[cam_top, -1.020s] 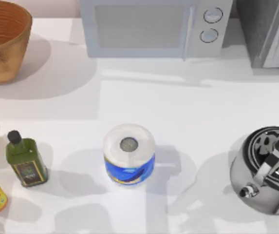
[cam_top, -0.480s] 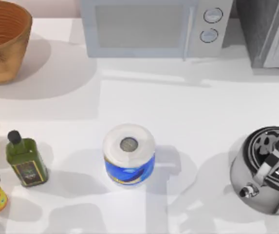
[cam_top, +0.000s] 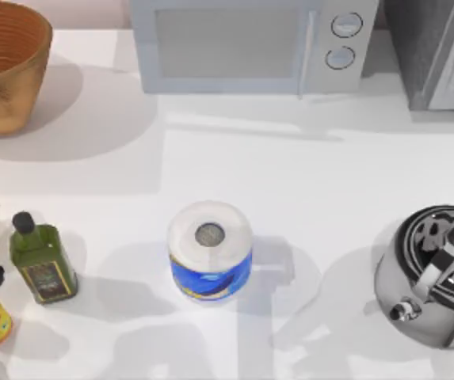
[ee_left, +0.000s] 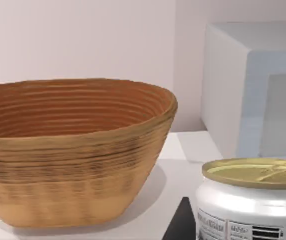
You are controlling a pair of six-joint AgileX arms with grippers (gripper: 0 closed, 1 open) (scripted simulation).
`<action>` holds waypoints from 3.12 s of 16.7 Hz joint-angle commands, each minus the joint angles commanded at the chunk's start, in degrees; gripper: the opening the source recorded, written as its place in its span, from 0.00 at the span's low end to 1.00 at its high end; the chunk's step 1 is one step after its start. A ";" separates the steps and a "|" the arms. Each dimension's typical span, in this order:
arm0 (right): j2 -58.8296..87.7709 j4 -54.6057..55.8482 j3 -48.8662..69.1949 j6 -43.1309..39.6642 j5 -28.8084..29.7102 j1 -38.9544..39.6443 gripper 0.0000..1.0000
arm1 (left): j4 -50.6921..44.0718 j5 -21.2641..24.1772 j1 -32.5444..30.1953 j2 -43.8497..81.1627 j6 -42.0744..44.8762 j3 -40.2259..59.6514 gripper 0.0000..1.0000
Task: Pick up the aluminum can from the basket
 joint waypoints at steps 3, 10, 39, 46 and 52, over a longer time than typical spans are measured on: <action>0.00 0.00 0.00 0.00 0.00 0.00 1.00 | 6.24 7.35 -0.14 12.08 0.58 6.05 0.00; 0.00 0.00 0.00 0.00 0.00 0.00 1.00 | 25.57 30.75 -0.66 50.41 1.85 25.87 0.00; 0.00 0.00 0.00 0.00 0.00 0.00 1.00 | 67.71 78.76 -8.02 132.72 4.53 60.55 0.30; 0.00 0.00 0.00 0.00 0.00 0.00 1.00 | 67.71 78.76 -8.02 132.72 4.53 60.55 0.83; 0.00 0.00 0.00 0.00 0.00 0.00 1.00 | 67.71 78.76 -8.02 132.72 4.53 60.55 1.00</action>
